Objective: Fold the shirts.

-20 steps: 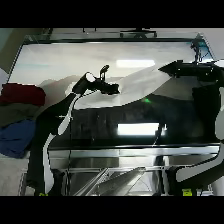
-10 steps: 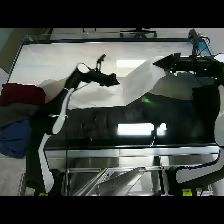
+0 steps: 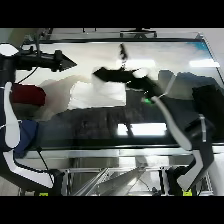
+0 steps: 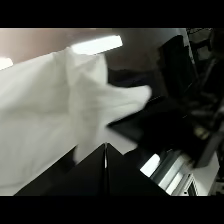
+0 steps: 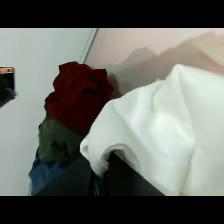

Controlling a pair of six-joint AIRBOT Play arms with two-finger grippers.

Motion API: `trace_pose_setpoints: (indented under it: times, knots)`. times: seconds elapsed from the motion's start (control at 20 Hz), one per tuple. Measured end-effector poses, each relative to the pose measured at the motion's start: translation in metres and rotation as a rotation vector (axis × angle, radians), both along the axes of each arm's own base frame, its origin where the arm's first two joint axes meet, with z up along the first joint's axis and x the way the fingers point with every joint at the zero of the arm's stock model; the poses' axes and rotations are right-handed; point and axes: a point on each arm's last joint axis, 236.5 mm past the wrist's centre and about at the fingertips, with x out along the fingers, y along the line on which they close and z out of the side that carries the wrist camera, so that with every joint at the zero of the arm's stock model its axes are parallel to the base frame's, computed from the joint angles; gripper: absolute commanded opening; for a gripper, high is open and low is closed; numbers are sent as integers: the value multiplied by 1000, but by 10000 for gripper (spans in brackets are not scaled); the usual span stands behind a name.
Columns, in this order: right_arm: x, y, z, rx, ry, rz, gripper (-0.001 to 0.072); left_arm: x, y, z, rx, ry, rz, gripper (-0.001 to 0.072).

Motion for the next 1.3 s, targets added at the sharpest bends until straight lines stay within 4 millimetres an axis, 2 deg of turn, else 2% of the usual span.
trace_pose_setpoints:
  times: [0.1,0.15,0.2,0.3,0.35,0.45,0.6,0.7,0.8,0.9,1.1,1.3]
  knots:
    - [-17,58,-36,-27,-12,-63,607,-9,11,-1,1,5,6,18]
    - [-29,80,-53,-56,-28,-69,704,-13,14,-4,2,14,7,18]
    - [-40,95,-65,-83,-49,-60,704,-17,16,-7,3,22,4,18]
    - [-56,112,-71,-114,-103,-17,701,-26,18,-14,2,44,-7,18]
    - [-60,116,-67,-112,-124,15,701,-30,18,-16,2,52,-12,18]
    - [-60,109,-45,-91,-177,80,693,-36,19,-19,1,67,-26,18]
    - [-43,71,-4,-74,-228,141,693,-42,22,-21,0,80,-37,18]
    - [-23,32,13,-94,-222,139,693,-41,28,-22,0,80,-24,18]
    - [-4,-7,22,-105,-190,118,693,-38,36,-22,1,74,-5,18]
    - [0,-30,23,-109,-158,134,693,-34,44,-22,1,68,16,18]
    - [2,-53,17,-150,-132,158,693,-31,54,-22,6,52,34,18]
    - [-8,-47,17,-136,-113,189,692,-31,54,-22,11,39,26,18]
